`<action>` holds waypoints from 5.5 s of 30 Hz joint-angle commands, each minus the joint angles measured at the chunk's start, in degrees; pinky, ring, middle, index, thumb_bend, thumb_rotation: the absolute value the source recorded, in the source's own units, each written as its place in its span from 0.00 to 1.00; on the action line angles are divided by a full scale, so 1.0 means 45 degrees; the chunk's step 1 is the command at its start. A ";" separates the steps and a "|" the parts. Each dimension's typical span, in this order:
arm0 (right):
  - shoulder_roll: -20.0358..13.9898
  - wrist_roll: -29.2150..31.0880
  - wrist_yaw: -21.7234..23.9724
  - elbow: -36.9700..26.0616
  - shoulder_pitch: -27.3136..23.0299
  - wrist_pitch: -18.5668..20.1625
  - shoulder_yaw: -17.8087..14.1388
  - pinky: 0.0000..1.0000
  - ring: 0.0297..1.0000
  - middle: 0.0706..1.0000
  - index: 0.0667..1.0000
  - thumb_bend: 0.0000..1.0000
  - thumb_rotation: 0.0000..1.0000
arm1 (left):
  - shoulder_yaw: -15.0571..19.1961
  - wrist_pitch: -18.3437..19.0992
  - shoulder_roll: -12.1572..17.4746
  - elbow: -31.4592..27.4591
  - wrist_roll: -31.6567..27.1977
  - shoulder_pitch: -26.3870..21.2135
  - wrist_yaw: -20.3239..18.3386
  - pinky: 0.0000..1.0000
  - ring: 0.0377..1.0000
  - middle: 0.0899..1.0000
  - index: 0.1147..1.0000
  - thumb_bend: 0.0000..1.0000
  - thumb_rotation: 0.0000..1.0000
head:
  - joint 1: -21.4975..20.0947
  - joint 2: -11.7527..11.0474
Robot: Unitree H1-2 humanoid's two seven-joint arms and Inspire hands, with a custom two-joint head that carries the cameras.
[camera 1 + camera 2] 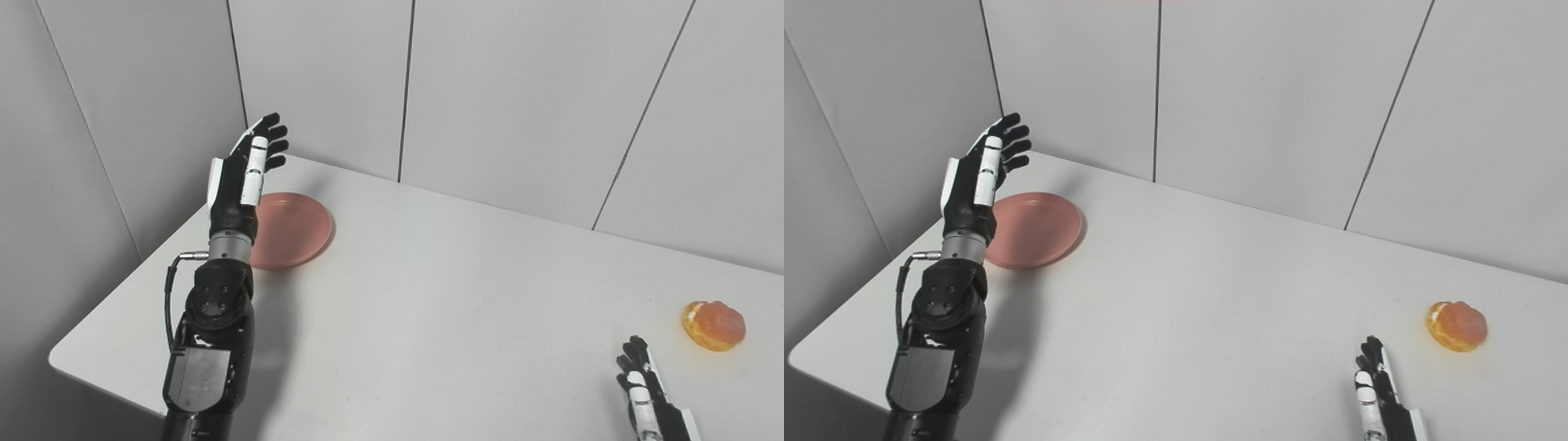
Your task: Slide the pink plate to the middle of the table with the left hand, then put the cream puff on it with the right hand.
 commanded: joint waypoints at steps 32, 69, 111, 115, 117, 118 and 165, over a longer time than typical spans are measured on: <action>-0.0293 0.0111 0.0211 -0.0230 -0.0127 -0.0190 -0.0154 0.99 0.98 0.99 0.99 0.14 1.00 | 0.1850 -0.1815 0.2360 0.3853 -0.2230 -0.0999 0.0076 0.88 0.88 0.87 0.84 0.45 1.00 | 0.0261 0.0054; -0.0274 -0.0115 0.0131 -0.0349 -0.0032 -0.0279 -0.0138 0.98 0.97 0.97 0.98 0.12 1.00 | 0.1532 -0.2751 0.2835 0.7449 -0.2488 -0.1457 0.0308 0.85 0.85 0.84 0.82 0.37 1.00 | 0.0186 0.0217; -0.0368 -0.0072 0.0211 -0.0528 0.0098 -0.0185 -0.0096 0.99 0.98 0.98 0.99 0.11 1.00 | 0.1093 -0.3641 0.3096 1.1174 -0.2680 -0.2728 0.0379 0.82 0.83 0.82 0.80 0.35 0.98 | 0.0139 0.0348; -0.0342 -0.0072 0.0186 -0.0571 0.0125 -0.0151 -0.0104 0.98 0.98 0.98 0.99 0.13 1.00 | 0.1056 -0.3713 0.2953 1.1466 -0.2783 -0.3018 0.0355 0.82 0.82 0.81 0.78 0.34 0.94 | 0.0101 0.0369; -0.0311 0.0069 0.0216 -0.0584 0.0116 -0.0082 -0.0135 0.99 0.98 0.98 0.99 0.12 1.00 | 0.0881 -0.3786 0.2935 1.1543 -0.2677 -0.3025 0.0205 0.82 0.82 0.81 0.79 0.33 0.97 | 0.0089 0.0393; -0.0297 0.0148 0.0234 -0.0608 0.0120 -0.0027 -0.0150 0.99 0.98 0.98 0.99 0.12 1.00 | 0.0812 -0.3801 0.2934 1.1545 -0.2666 -0.3009 0.0122 0.82 0.82 0.82 0.79 0.33 0.99 | 0.0067 0.0425; -0.0080 -0.0235 0.0054 -0.0971 0.0150 0.0349 -0.0013 0.98 0.97 0.97 0.98 0.16 1.00 | -0.0874 -0.2470 0.1356 1.0282 -0.3681 -0.2471 -0.2089 0.82 0.83 0.82 0.79 0.39 1.00 | -0.0614 0.0809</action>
